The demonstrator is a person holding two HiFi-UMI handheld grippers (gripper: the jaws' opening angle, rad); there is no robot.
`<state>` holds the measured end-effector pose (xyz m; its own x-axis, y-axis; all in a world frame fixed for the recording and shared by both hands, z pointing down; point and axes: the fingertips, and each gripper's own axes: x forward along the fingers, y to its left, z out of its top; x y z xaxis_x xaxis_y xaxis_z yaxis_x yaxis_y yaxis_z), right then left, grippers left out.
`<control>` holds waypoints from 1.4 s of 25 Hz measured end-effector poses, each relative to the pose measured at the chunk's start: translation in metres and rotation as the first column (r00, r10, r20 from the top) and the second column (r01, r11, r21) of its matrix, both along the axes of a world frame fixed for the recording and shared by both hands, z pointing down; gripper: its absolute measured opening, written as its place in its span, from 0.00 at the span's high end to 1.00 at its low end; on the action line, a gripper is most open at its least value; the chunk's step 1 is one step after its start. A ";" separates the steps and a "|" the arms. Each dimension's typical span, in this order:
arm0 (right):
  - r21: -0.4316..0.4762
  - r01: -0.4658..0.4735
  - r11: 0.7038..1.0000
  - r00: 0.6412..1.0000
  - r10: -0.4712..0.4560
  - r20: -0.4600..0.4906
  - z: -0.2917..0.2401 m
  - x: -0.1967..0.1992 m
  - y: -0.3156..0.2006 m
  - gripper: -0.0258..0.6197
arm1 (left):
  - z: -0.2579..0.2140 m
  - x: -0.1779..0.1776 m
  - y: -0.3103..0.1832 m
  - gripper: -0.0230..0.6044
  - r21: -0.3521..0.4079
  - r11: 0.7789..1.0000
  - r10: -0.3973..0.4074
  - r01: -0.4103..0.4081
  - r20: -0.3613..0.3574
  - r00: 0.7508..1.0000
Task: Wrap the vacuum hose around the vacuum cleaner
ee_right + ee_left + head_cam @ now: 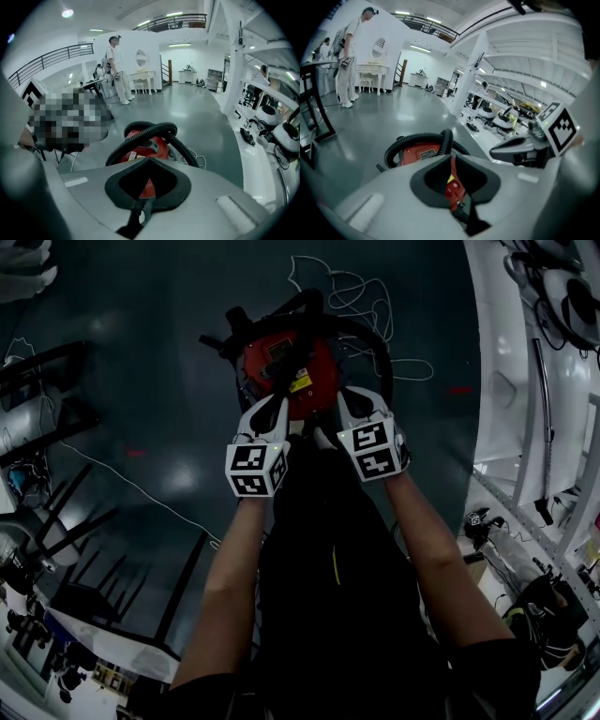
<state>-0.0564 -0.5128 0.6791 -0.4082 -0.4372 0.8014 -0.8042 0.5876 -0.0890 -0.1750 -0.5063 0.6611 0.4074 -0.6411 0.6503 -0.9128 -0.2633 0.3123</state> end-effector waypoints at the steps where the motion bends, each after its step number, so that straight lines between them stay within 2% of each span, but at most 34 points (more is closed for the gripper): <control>1: -0.005 -0.018 1.000 1.000 0.018 0.007 -0.004 0.001 0.002 0.97 | -0.004 0.002 0.002 0.91 0.001 1.000 -0.003 0.003 -0.008 1.000; 8: -0.053 -0.143 0.988 0.987 0.146 0.063 -0.032 0.010 0.015 0.97 | -0.036 -0.002 0.010 0.95 0.003 0.998 -0.060 0.060 -0.012 0.998; 12: -0.076 -0.192 0.979 0.977 0.198 0.078 -0.041 0.015 0.021 0.97 | -0.043 -0.003 0.015 0.95 -0.030 0.996 -0.082 0.081 -0.015 0.997; 20: -0.086 -0.209 0.974 0.972 0.217 0.087 -0.057 0.016 0.028 0.97 | -0.051 -0.003 0.031 0.95 -0.088 0.993 -0.082 0.082 0.007 0.997; 35: -0.093 -0.226 0.970 0.968 0.235 0.093 -0.063 0.015 0.029 0.97 | -0.056 -0.005 0.029 0.95 -0.090 0.994 -0.069 0.069 0.012 0.998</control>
